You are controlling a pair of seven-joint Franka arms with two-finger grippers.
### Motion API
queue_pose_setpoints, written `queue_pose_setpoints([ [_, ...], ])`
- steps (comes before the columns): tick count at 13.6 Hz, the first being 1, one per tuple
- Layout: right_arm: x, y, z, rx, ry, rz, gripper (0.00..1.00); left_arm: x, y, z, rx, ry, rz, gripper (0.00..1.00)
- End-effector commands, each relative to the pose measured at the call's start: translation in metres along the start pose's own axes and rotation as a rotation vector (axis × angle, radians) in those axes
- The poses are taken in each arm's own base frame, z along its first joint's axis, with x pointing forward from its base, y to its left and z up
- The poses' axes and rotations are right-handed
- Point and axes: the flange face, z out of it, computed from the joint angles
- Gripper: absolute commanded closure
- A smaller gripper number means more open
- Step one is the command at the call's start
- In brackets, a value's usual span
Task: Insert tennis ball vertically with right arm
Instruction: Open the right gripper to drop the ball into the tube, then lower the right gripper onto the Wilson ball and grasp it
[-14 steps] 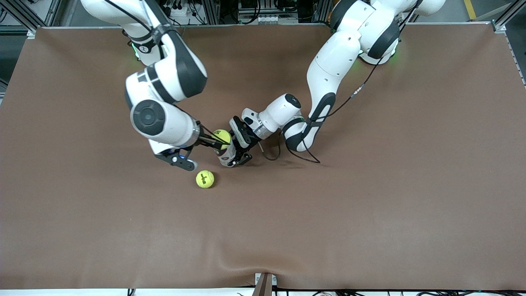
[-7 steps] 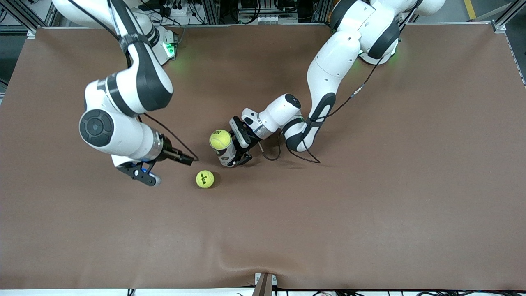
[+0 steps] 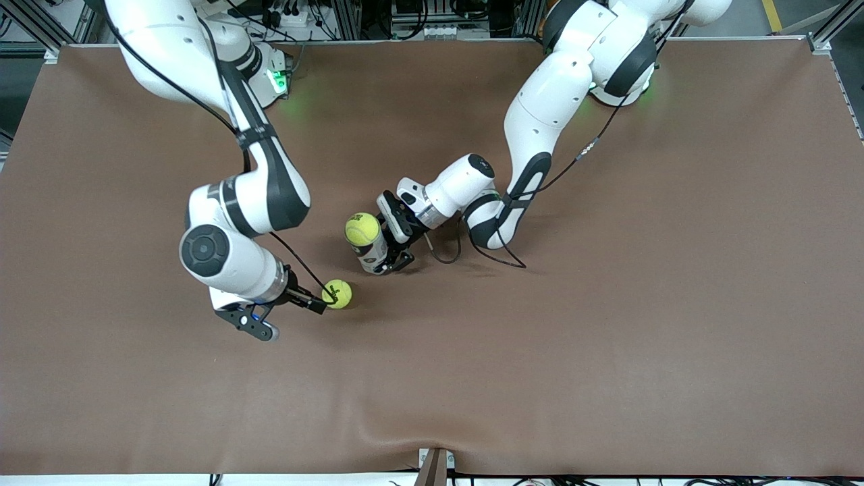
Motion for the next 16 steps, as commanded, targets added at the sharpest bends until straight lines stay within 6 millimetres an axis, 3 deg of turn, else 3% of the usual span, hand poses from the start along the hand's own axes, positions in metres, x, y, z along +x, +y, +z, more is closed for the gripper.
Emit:
queue_pose_setpoints([
  [1,0.002,-0.007,0.025,-0.012,0.026,-0.019,0.0,-0.013,-0.007,-0.006,0.003,-0.05,0.007,0.22],
  [5,-0.004,-0.007,0.059,-0.037,-0.014,0.071,0.0,-0.013,-0.008,-0.006,0.005,-0.05,0.004,0.22],
  [7,-0.005,-0.006,0.072,-0.047,-0.027,0.214,0.0,-0.013,-0.008,-0.006,0.004,-0.051,0.005,0.22],
  [11,-0.011,-0.014,0.074,-0.012,-0.033,0.309,0.0,-0.012,-0.009,-0.006,0.005,-0.05,0.012,0.22],
  [16,-0.034,-0.023,0.105,-0.067,-0.064,0.327,0.0,-0.014,-0.008,-0.005,0.004,-0.053,0.011,0.22],
])
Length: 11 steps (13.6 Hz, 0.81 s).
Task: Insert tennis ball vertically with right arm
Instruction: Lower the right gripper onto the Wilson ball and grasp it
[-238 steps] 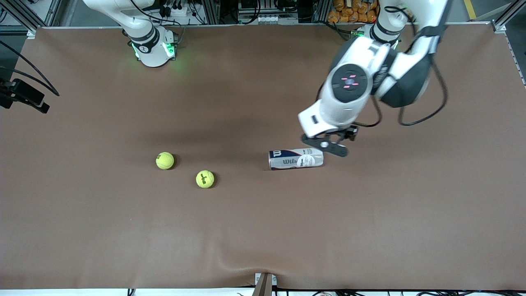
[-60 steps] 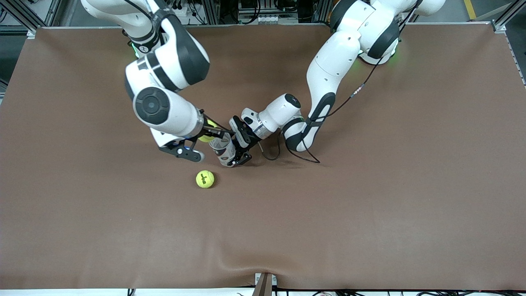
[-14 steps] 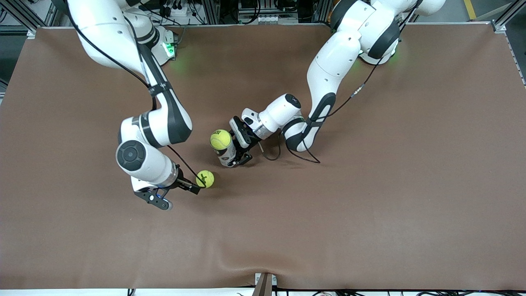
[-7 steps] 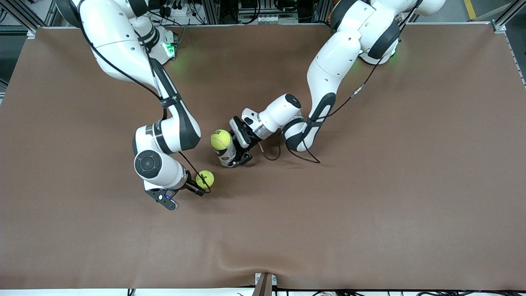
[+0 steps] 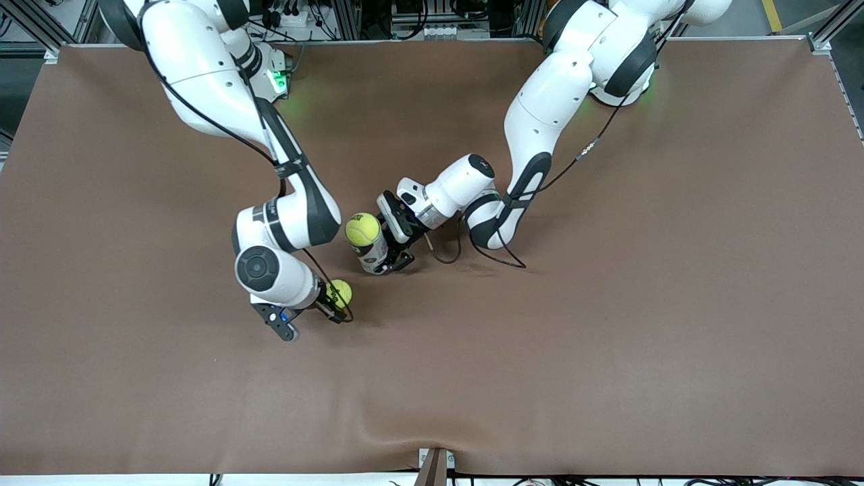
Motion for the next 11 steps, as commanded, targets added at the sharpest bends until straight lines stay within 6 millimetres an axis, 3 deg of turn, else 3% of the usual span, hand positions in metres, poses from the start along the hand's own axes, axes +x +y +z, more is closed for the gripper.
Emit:
queue_pose_setpoints([
  [1,-0.0052,0.0,0.0122,-0.027,-0.02,0.021,0.0,-0.0138,-0.008,-0.0055,0.004,-0.051,0.014,0.22],
  [4,-0.0063,0.0021,0.0149,-0.046,-0.03,0.02,0.0,-0.0146,-0.0088,-0.0057,0.005,-0.052,0.014,0.22],
  [5,-0.0062,0.0022,0.0159,-0.047,-0.03,0.022,0.08,-0.0148,-0.0089,-0.0056,0.005,-0.054,0.011,0.22],
  [6,-0.0071,0.0011,0.0142,-0.044,-0.029,0.02,0.56,-0.0157,-0.0083,-0.0061,0.004,-0.055,0.012,0.22],
  [7,-0.0091,0.0003,0.0144,-0.044,-0.029,0.015,0.81,-0.0183,-0.0086,-0.006,0.003,-0.06,0.012,0.22],
  [9,-0.012,-0.0011,0.0145,-0.043,-0.028,0.012,0.98,-0.0192,-0.007,-0.0062,0.001,-0.062,0.013,0.22],
  [11,-0.008,-0.0003,0.0119,-0.04,-0.027,0.018,1.0,-0.0215,-0.007,-0.0071,0.0,-0.068,0.012,0.22],
])
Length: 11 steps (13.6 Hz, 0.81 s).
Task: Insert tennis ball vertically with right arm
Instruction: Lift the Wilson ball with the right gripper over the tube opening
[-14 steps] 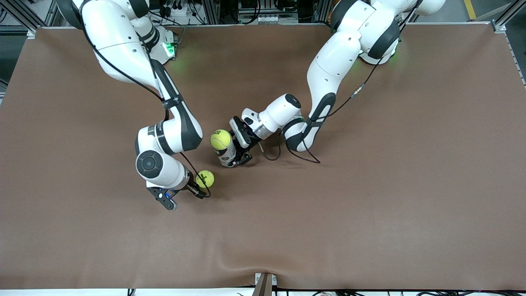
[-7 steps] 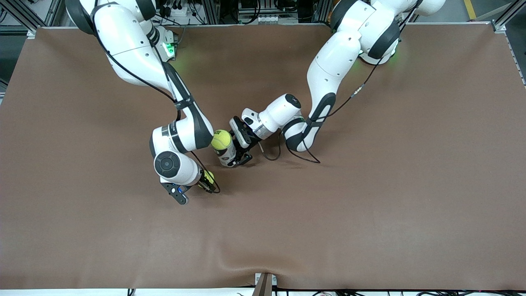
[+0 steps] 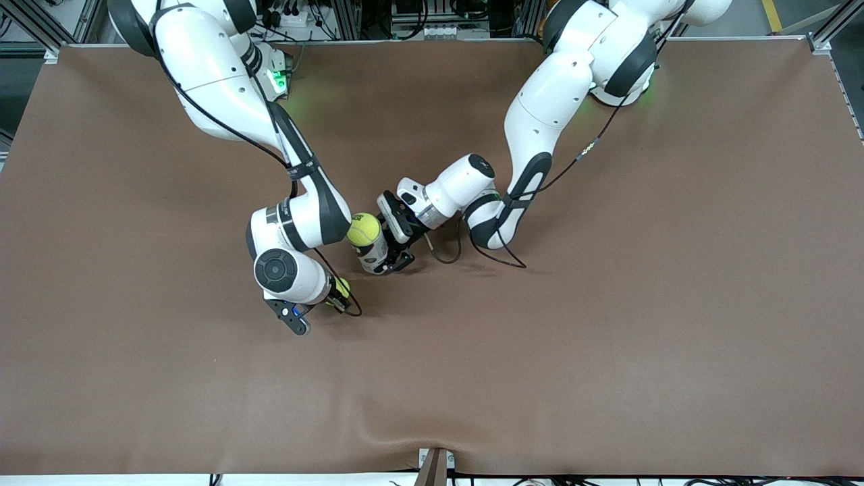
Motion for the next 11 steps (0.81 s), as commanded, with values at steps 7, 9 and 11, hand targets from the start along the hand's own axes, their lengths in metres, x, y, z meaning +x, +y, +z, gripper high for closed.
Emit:
queue_pose_setpoints([
  [7,0.015,0.011,-0.117,-0.085,-0.019,-0.109,1.0,-0.021,-0.01,-0.009,-0.002,-0.067,0.022,0.22],
  [9,0.008,0.02,-0.165,-0.079,-0.021,-0.186,1.0,-0.021,-0.01,-0.008,-0.003,-0.066,0.021,0.22],
  [11,0.003,0.034,-0.198,-0.081,-0.046,-0.197,1.0,-0.017,-0.011,-0.008,-0.001,-0.058,0.019,0.22],
])
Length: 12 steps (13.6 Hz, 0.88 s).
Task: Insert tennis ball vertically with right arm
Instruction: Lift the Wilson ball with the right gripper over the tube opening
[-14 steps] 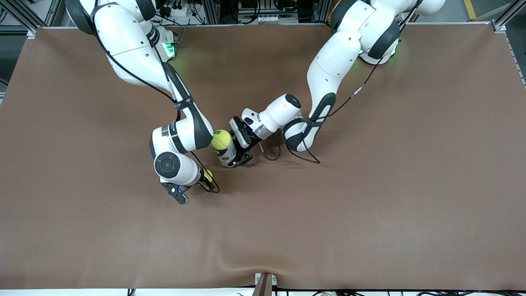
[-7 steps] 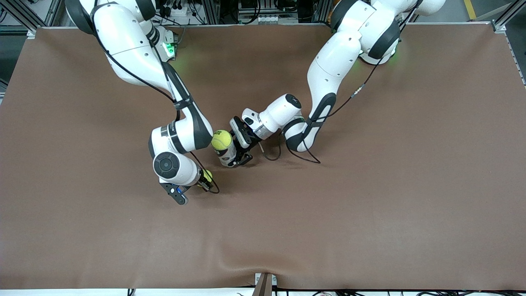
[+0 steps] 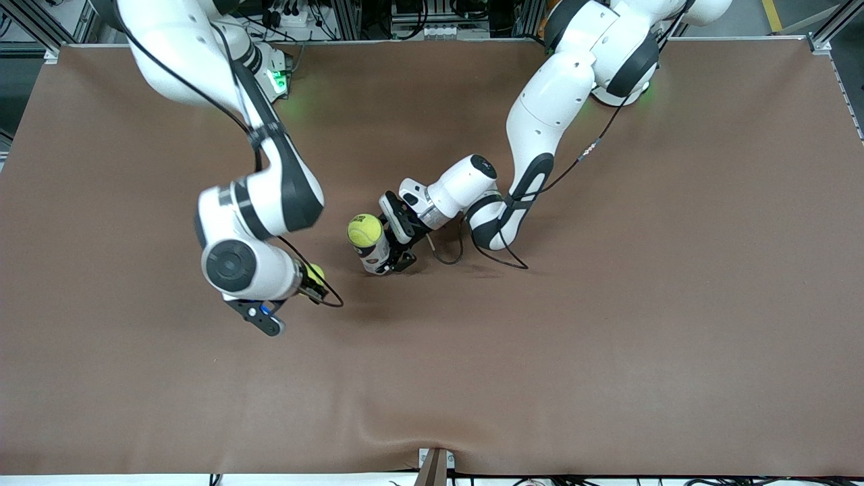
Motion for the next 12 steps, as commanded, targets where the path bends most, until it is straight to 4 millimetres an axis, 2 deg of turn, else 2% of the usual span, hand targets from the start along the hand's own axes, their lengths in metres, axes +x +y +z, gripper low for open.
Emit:
queue_pose_setpoints([
  [1,-0.012,0.02,-0.032,-0.023,-0.03,-0.032,1.0,-0.015,-0.007,-0.005,0.001,-0.055,0.006,0.22],
  [4,-0.04,0.01,-0.042,-0.017,-0.061,-0.057,1.0,-0.016,-0.007,-0.005,0.001,-0.057,0.003,0.22],
  [7,-0.088,-0.018,-0.041,-0.006,-0.081,-0.048,1.0,-0.017,-0.007,-0.005,0.001,-0.058,0.003,0.22],
  [9,-0.11,-0.03,-0.046,0.0,-0.071,-0.068,1.0,-0.017,-0.008,-0.005,0.002,-0.057,0.003,0.22],
  [12,-0.119,-0.036,-0.052,0.022,-0.087,-0.06,1.0,-0.018,-0.007,-0.005,0.001,-0.059,0.002,0.22],
])
